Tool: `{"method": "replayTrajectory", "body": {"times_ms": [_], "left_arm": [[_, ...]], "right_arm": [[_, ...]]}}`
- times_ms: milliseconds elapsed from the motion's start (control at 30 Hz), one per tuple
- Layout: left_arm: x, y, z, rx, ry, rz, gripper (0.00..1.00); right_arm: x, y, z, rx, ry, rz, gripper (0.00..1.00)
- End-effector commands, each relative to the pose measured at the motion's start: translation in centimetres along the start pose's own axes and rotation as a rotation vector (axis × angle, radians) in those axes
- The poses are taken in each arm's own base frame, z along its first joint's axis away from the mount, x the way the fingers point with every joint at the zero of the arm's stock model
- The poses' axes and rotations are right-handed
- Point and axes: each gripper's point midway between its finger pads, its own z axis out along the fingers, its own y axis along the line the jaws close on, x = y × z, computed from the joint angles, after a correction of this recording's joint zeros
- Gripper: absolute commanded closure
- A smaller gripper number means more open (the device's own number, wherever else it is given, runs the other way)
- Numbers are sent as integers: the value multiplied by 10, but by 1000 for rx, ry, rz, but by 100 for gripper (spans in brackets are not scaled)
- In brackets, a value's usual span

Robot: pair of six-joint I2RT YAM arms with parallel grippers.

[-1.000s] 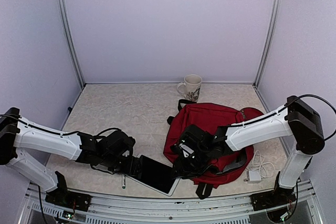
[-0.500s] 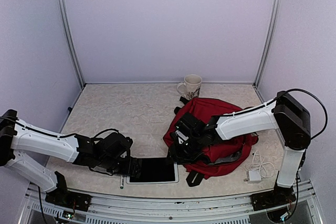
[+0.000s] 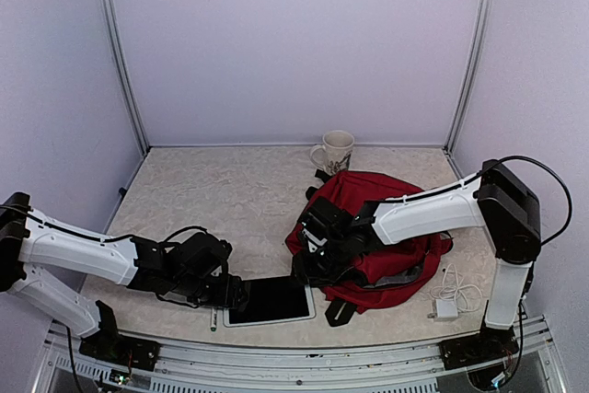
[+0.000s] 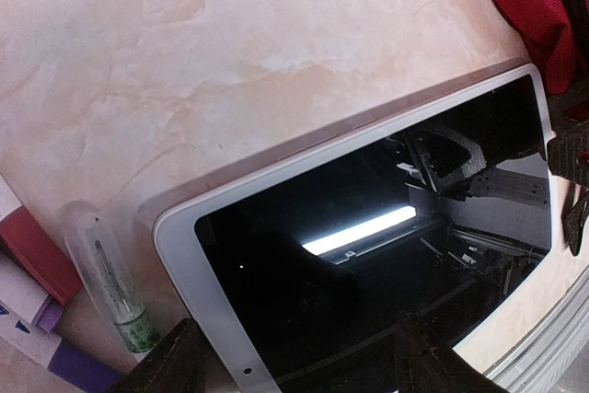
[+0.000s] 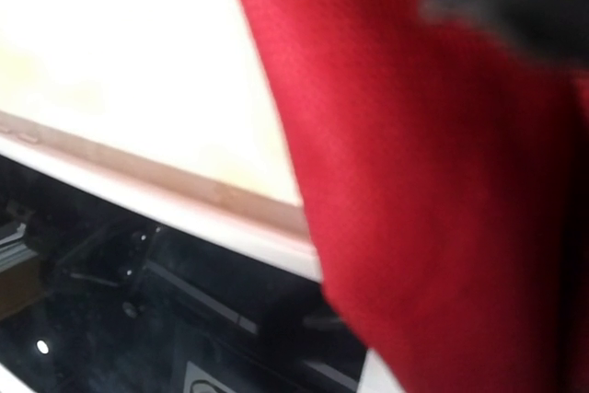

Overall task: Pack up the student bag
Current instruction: Pick up the pen from the center of the board.

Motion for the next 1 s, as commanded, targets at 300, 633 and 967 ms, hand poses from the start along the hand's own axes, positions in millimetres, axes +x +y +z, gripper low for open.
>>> {"method": "replayTrajectory", "body": {"times_ms": [300, 633, 967], "left_arm": [[25, -28, 18, 140, 102, 37, 31], [0, -54, 32, 176, 63, 81, 31], [-24, -79, 59, 205, 68, 119, 32]], "right_arm": [[-40, 149, -87, -406, -272, -270, 48], [-38, 126, -90, -353, -280, -225, 48], [-38, 50, -100, -247, -303, -137, 46]]}}
